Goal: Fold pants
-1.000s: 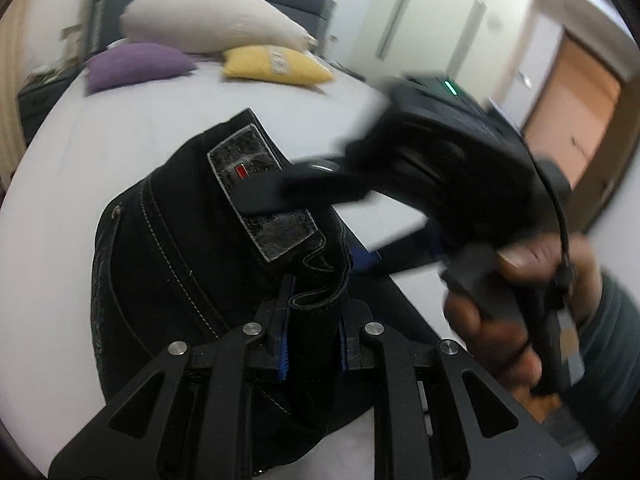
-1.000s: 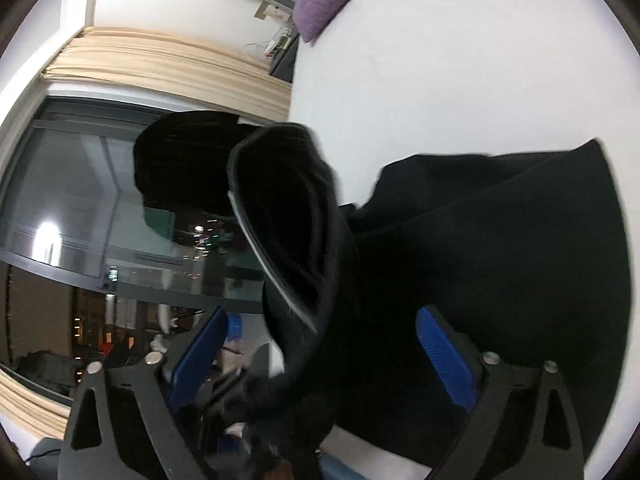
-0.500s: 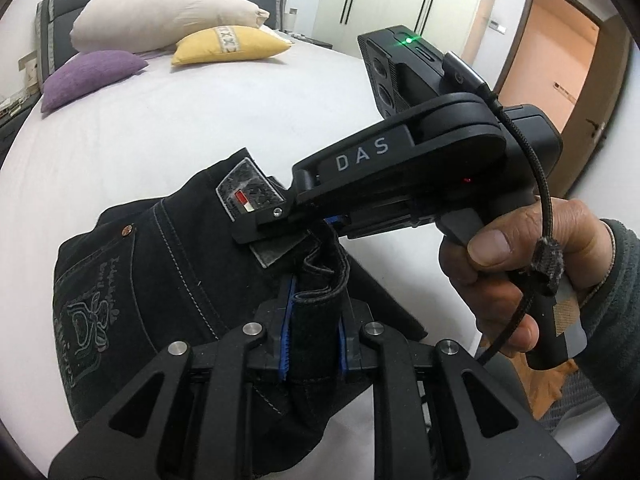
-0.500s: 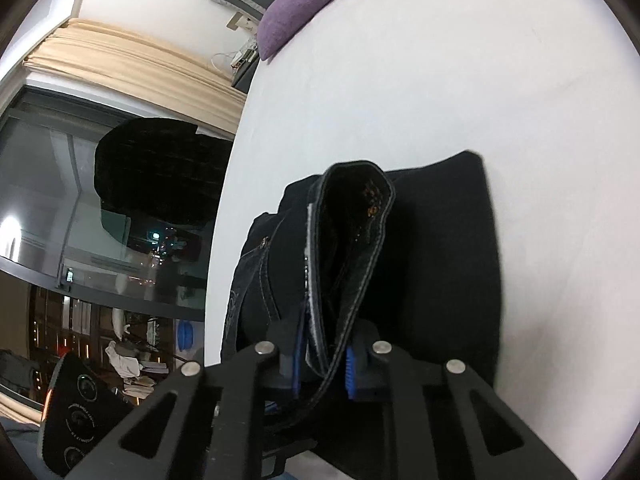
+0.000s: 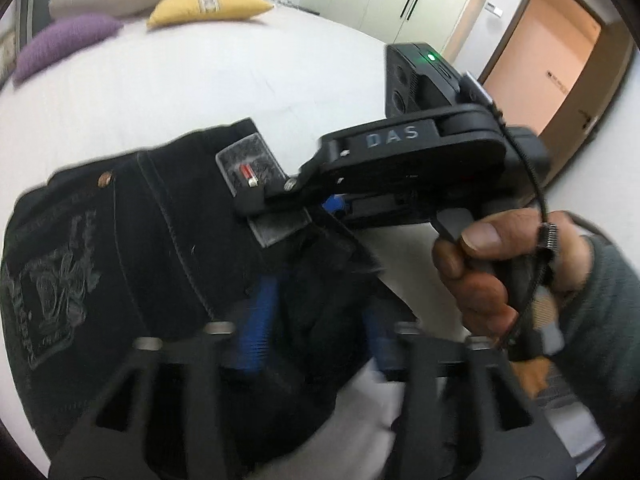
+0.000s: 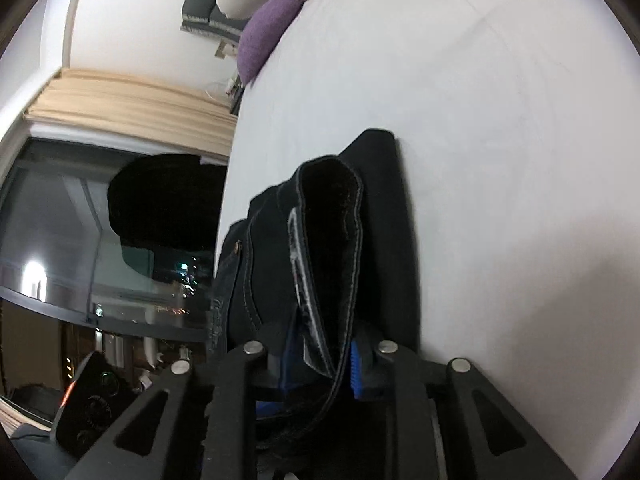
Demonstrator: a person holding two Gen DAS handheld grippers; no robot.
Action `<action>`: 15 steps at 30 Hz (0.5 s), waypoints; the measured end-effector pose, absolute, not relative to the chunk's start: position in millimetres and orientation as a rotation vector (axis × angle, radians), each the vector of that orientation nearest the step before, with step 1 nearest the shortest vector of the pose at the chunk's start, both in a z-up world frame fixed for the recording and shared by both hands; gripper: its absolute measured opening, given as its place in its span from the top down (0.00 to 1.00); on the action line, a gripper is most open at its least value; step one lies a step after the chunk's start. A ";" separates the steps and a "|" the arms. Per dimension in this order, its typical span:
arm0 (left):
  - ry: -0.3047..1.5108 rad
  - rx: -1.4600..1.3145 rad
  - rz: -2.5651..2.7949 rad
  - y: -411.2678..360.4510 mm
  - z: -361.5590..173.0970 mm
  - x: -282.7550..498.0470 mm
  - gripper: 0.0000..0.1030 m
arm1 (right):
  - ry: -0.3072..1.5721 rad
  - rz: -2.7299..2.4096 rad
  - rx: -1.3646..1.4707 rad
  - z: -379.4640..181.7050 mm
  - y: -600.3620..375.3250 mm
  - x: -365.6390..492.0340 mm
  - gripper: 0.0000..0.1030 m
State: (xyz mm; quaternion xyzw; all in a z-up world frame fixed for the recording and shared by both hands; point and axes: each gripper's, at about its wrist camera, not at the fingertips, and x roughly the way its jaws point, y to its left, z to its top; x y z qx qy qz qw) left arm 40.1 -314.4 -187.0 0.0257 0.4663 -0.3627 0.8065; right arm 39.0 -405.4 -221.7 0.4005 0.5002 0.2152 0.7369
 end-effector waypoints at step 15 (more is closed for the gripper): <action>0.981 -0.042 -0.532 -214.1 -174.9 81.1 0.26 | 0.987 0.552 0.825 -166.3 -371.9 17.7 0.58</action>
